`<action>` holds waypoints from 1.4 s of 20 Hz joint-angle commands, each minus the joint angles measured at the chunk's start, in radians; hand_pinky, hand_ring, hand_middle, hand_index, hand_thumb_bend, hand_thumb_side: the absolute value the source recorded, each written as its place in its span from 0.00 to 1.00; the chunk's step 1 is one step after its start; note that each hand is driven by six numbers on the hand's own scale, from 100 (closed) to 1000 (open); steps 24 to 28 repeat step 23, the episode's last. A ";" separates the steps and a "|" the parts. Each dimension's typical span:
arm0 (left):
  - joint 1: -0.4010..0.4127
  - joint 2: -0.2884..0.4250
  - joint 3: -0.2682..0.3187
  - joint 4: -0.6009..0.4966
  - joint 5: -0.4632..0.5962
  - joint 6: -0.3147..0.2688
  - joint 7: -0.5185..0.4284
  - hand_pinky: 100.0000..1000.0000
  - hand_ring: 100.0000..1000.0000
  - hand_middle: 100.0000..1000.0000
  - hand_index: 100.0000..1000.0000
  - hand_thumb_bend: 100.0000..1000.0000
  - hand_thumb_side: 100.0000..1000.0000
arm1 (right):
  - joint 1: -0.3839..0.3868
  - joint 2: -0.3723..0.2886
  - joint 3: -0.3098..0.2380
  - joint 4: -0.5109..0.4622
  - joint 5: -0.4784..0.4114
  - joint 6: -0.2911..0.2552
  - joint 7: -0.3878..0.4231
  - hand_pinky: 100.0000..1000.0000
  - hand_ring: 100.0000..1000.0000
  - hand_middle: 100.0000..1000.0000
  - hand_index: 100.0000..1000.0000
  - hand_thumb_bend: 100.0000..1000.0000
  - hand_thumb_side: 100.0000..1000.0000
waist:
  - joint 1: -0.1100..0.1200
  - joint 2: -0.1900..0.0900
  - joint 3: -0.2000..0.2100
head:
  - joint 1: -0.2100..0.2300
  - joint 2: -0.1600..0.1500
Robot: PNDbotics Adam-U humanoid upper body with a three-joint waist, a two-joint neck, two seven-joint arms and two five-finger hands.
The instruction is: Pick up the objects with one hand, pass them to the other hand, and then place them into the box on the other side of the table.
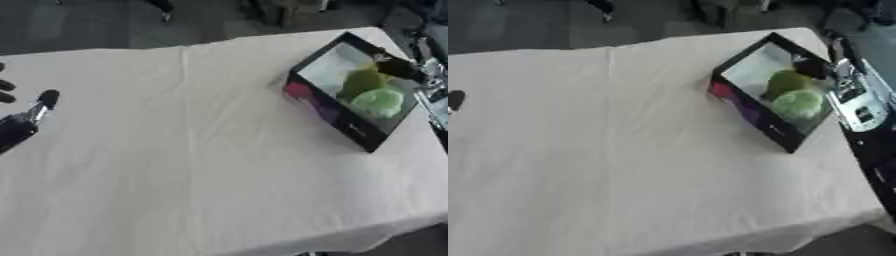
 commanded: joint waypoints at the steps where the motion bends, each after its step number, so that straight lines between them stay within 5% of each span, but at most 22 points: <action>1: -0.007 0.029 0.019 -0.013 0.004 -0.001 0.008 0.68 0.49 0.51 0.80 0.58 0.40 | -0.012 -0.030 -0.016 -0.020 -0.008 0.006 -0.047 1.00 1.00 1.00 1.00 0.00 0.47 | -0.001 -0.018 0.000 | 0.005 -0.013; 9: -0.003 0.028 0.025 -0.015 0.006 -0.003 0.015 0.68 0.49 0.51 0.80 0.58 0.40 | -0.008 -0.028 -0.012 -0.041 -0.068 0.008 -0.103 1.00 1.00 1.00 1.00 0.00 0.47 | -0.003 -0.020 0.001 | 0.007 -0.015; 10: 0.000 0.025 0.030 -0.016 0.007 -0.002 0.019 0.68 0.49 0.51 0.80 0.57 0.41 | -0.014 -0.023 -0.017 -0.047 -0.073 0.005 -0.107 1.00 1.00 1.00 0.98 0.00 0.60 | -0.003 -0.022 0.005 | 0.009 -0.011; 13: 0.018 0.018 0.079 -0.029 0.023 0.004 0.054 0.67 0.48 0.50 0.80 0.55 0.46 | -0.050 0.034 -0.059 -0.104 -0.110 -0.031 -0.085 1.00 1.00 1.00 0.98 0.00 0.58 | -0.002 -0.024 0.007 | 0.029 -0.004; 16: 0.039 0.016 0.133 -0.039 0.056 0.008 0.099 0.69 0.48 0.49 0.80 0.48 0.57 | -0.044 0.070 -0.077 -0.178 -0.155 -0.076 -0.050 1.00 0.97 0.97 0.95 0.00 0.42 | -0.002 -0.028 0.008 | 0.050 0.000; 23: 0.073 -0.035 0.245 -0.030 0.163 0.015 0.216 0.72 0.48 0.50 0.81 0.53 0.53 | 0.052 0.135 -0.069 -0.366 -0.272 -0.192 -0.046 1.00 0.97 0.97 0.94 0.00 0.54 | -0.006 -0.037 0.019 | 0.077 0.008; 28: 0.073 -0.035 0.245 -0.030 0.163 0.015 0.216 0.72 0.48 0.50 0.81 0.53 0.53 | 0.052 0.135 -0.069 -0.366 -0.272 -0.192 -0.046 1.00 0.97 0.97 0.94 0.00 0.54 | -0.006 -0.037 0.019 | 0.077 0.008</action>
